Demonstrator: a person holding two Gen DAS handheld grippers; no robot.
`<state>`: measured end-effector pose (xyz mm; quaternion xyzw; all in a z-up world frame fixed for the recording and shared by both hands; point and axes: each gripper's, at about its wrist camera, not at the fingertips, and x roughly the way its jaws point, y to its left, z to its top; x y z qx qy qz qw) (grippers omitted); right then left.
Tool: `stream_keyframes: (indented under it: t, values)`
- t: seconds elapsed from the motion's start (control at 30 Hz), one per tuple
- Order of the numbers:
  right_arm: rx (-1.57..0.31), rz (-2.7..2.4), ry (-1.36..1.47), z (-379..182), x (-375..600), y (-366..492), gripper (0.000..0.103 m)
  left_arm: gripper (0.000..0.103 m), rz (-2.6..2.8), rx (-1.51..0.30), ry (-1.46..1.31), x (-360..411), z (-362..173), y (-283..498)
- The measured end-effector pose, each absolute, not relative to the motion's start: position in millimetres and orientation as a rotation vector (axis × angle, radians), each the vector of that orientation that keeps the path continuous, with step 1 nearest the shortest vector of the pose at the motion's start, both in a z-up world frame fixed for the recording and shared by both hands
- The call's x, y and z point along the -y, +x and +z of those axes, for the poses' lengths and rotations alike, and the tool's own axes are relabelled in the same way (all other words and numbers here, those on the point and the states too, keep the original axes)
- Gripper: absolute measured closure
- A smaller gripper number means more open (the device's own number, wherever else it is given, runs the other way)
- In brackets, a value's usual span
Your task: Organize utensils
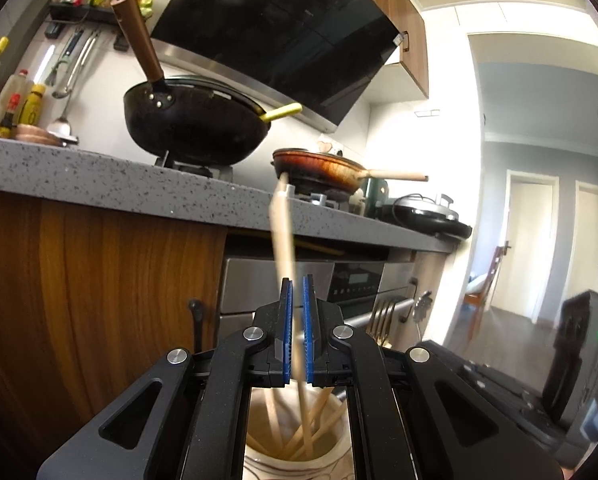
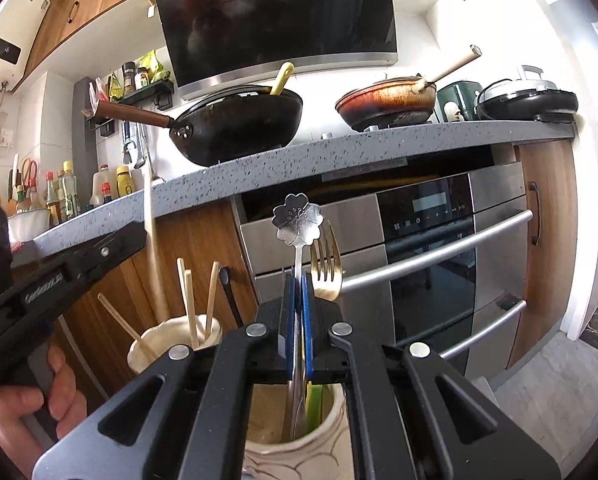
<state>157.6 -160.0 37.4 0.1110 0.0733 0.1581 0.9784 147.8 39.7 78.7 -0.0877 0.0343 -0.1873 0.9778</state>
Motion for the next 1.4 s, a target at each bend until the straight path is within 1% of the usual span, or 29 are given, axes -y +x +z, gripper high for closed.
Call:
stream_keyframes:
  t: [0.1,0.33,0.5,0.73,0.87,0.9,0.93,1.13,1.3,1.37,1.4]
  values:
    - [-0.162,0.326,0.226,34,162,156,0.1,0.097,-0.386,-0.079,-0.189,-39,77,148]
    - [-0.195,0.358,0.206,29,161,152,0.1,0.097,-0.38,-0.097,-0.11,-31,70,132]
    - [-0.259,0.393,0.174,22,153,156,0.1,0.097,-0.377,-0.136,-0.059,-27,62,122]
    - [-0.341,0.443,0.141,17,140,162,0.1,0.097,-0.369,-0.176,-0.053,-32,53,108]
    - [-0.36,0.436,0.169,22,146,162,0.095,0.097,-0.365,-0.202,-0.06,-37,50,102]
    - [-0.36,0.435,0.176,23,148,161,0.092,0.097,-0.362,-0.207,-0.058,-38,50,100]
    - [-0.358,0.432,0.18,25,150,157,0.092,0.097,-0.359,-0.215,-0.055,-39,49,97]
    - [-0.379,0.387,0.114,26,160,125,0.092,0.097,-0.344,-0.276,-0.05,-47,38,80]
    - [-0.452,0.363,0.048,5,168,98,0.092,0.097,-0.333,-0.341,-0.034,-49,19,63]
    - [-0.463,0.347,0.025,-3,171,89,0.086,0.096,-0.331,-0.36,-0.028,-50,13,58]
    - [-0.464,0.338,0.015,-8,174,84,0.078,0.093,-0.325,-0.361,-0.02,-50,10,55]
